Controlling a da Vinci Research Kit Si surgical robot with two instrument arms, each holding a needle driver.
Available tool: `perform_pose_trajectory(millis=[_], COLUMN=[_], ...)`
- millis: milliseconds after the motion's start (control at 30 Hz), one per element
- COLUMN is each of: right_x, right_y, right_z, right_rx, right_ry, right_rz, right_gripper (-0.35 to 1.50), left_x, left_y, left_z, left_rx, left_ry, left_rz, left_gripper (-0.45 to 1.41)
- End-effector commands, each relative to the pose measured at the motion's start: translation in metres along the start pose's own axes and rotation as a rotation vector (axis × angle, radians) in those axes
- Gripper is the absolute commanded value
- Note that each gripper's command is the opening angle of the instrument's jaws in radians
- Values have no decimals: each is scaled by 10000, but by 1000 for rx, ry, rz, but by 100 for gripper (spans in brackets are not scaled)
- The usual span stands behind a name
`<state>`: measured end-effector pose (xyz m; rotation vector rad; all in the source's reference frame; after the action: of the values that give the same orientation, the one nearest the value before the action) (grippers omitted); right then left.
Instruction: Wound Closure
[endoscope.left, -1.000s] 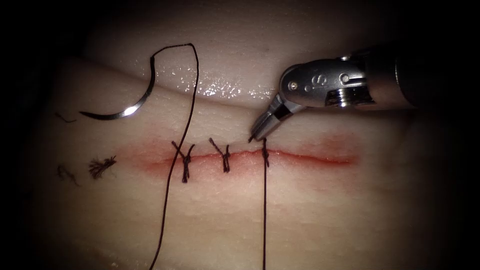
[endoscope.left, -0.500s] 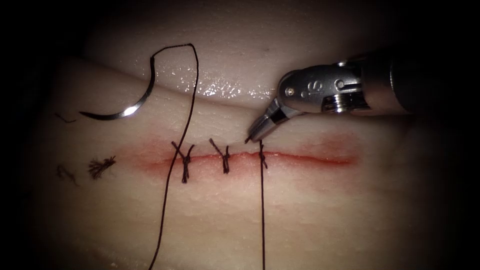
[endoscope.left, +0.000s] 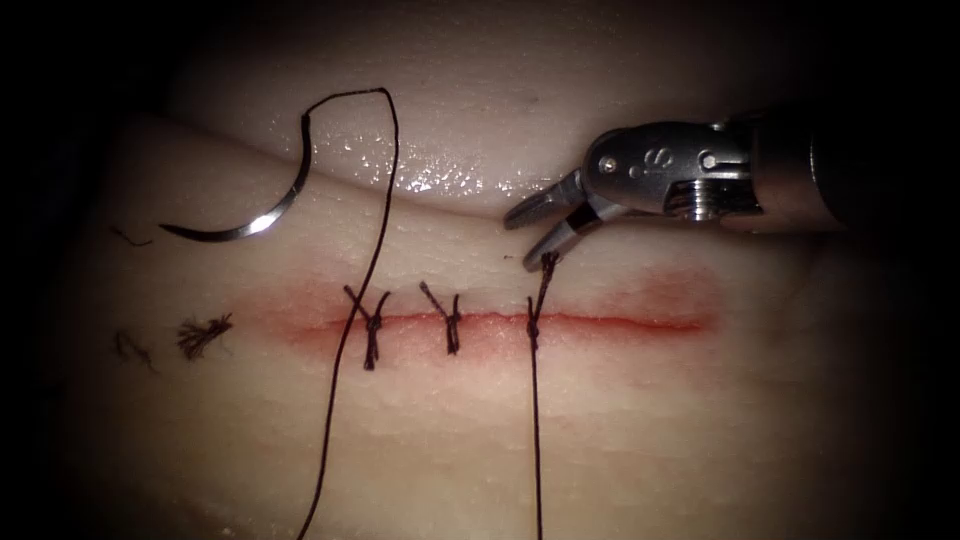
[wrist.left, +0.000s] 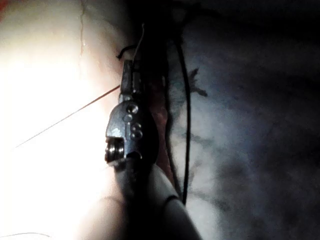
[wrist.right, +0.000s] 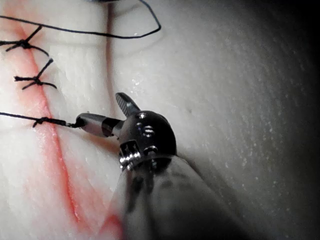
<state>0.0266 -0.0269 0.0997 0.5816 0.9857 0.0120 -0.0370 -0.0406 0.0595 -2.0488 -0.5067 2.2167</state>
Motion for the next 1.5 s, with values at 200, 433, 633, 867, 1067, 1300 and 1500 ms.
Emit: perform_pose_trajectory(millis=[200, 433, 633, 867, 1067, 1300, 1500], right_x=[10, 17, 25, 41, 52, 43, 43], right_y=[1, -16, -44, -86, -99, -103, -111], right_z=[-46, -83, -87, -50, -20, 26, 49], right_rx=[-119, -235, -357, -387, -402, -405, -372], right_ry=[154, 254, 365, 476, 501, 505, 520], right_rz=[133, 189, 195, 155, 106, 61, 61], right_gripper=[123, 126, 120, 29, -35, -35, -35], left_x=[21, 27, 19, 4, 1, -3, -26], left_y=[-38, -78, -115, -164, -206, -246, -277], left_z=[-18, -39, -55, -69, -80, -87, -90], left_rx=[-7, -22, -30, -29, -19, -5, 17], left_ry=[14, 2, -2, -12, -1, 8, -4], left_rz=[17, 10, 4, 13, 27, 32, 34], left_gripper=[-45, -45, -45, -45, -45, -45, -45])
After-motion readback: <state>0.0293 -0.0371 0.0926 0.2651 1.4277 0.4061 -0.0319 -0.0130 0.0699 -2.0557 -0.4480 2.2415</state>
